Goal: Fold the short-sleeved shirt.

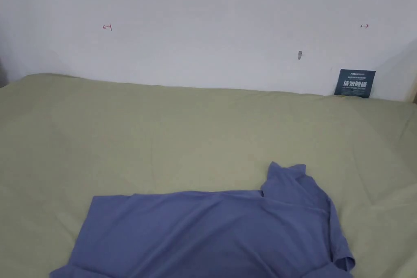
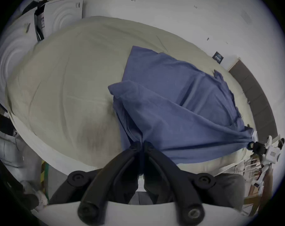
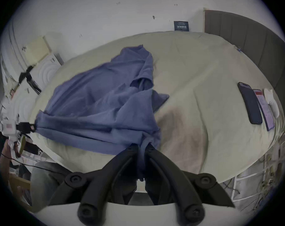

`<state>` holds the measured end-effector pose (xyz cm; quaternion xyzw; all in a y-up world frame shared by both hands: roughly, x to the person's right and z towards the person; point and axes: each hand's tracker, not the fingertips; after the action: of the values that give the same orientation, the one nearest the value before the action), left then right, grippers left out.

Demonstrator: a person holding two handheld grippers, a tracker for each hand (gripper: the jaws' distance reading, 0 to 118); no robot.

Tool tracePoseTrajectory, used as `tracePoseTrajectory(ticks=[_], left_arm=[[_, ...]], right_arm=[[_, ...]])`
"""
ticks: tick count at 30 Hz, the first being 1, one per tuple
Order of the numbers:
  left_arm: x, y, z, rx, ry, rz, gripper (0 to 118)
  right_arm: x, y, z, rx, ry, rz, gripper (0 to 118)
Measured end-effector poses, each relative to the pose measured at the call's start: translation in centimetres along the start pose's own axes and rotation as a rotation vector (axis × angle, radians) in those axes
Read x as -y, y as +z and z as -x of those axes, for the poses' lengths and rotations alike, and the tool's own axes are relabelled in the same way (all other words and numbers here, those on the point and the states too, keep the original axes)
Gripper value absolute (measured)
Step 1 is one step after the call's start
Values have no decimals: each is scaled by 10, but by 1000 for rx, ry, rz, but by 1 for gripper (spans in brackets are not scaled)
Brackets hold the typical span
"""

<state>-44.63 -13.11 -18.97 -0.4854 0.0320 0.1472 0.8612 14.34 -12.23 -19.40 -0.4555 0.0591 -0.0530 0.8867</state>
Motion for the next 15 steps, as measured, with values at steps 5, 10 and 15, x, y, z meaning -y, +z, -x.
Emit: tracePoseTrajectory(ticks=[5, 10, 15], left_arm=[[7, -7, 1, 7, 31, -8, 12], [13, 45, 7, 127, 82, -73, 92], [-8, 119, -33, 63, 0, -307, 92]], right_arm=[[0, 0, 1, -12, 8, -13, 9], [-13, 59, 1, -94, 2, -194, 74], [-51, 114, 34, -46, 45, -389, 74]])
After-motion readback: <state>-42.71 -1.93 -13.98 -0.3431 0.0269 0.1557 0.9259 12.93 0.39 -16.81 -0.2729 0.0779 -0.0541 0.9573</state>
